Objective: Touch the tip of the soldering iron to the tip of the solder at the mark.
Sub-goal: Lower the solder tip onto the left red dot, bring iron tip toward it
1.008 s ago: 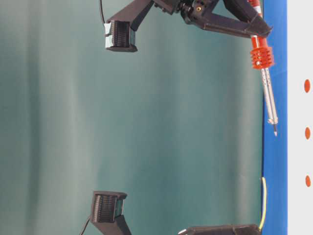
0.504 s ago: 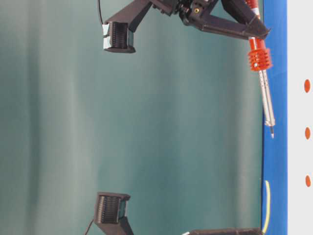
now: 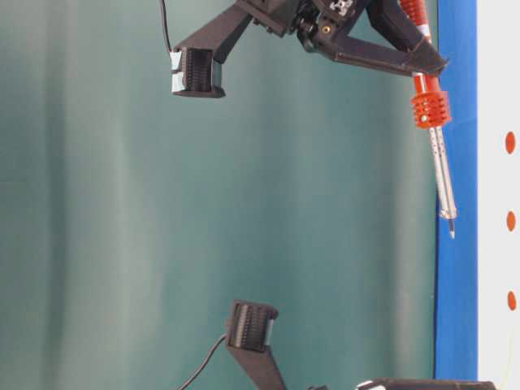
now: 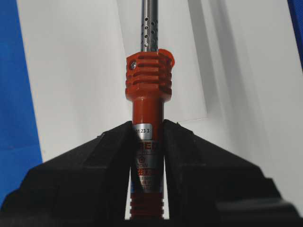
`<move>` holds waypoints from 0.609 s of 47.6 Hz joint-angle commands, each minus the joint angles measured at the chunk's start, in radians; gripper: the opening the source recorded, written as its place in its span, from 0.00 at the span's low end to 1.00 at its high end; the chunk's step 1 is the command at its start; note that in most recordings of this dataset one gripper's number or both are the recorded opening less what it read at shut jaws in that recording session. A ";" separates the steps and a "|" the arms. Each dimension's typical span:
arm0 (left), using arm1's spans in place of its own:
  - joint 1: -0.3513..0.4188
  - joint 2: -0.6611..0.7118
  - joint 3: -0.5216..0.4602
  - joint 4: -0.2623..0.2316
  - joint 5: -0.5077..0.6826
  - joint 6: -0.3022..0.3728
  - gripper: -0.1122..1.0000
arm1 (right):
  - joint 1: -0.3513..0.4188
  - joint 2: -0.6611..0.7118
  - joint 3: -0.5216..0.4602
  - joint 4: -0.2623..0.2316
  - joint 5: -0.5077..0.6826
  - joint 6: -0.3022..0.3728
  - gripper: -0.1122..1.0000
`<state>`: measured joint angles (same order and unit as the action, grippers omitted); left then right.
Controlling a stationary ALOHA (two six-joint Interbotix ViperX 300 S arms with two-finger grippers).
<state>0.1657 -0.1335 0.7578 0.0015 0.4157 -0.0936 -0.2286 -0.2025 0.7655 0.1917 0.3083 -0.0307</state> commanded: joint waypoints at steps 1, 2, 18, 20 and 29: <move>0.011 0.000 -0.020 0.002 -0.017 0.002 0.13 | 0.002 -0.008 -0.028 -0.002 -0.003 -0.002 0.16; 0.012 0.002 -0.023 0.002 -0.020 0.002 0.13 | 0.002 -0.008 -0.028 -0.002 -0.003 -0.002 0.16; 0.020 0.023 -0.025 0.002 -0.021 0.002 0.13 | 0.003 -0.006 -0.028 -0.002 -0.003 -0.003 0.16; 0.018 0.023 -0.023 0.002 -0.021 0.002 0.13 | 0.003 -0.006 -0.028 -0.002 -0.003 -0.003 0.16; 0.018 0.023 -0.025 0.002 -0.020 -0.003 0.13 | 0.006 0.008 -0.043 -0.002 -0.003 -0.003 0.16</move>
<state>0.1825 -0.1028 0.7517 0.0015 0.3988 -0.0951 -0.2270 -0.1933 0.7593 0.1902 0.3083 -0.0322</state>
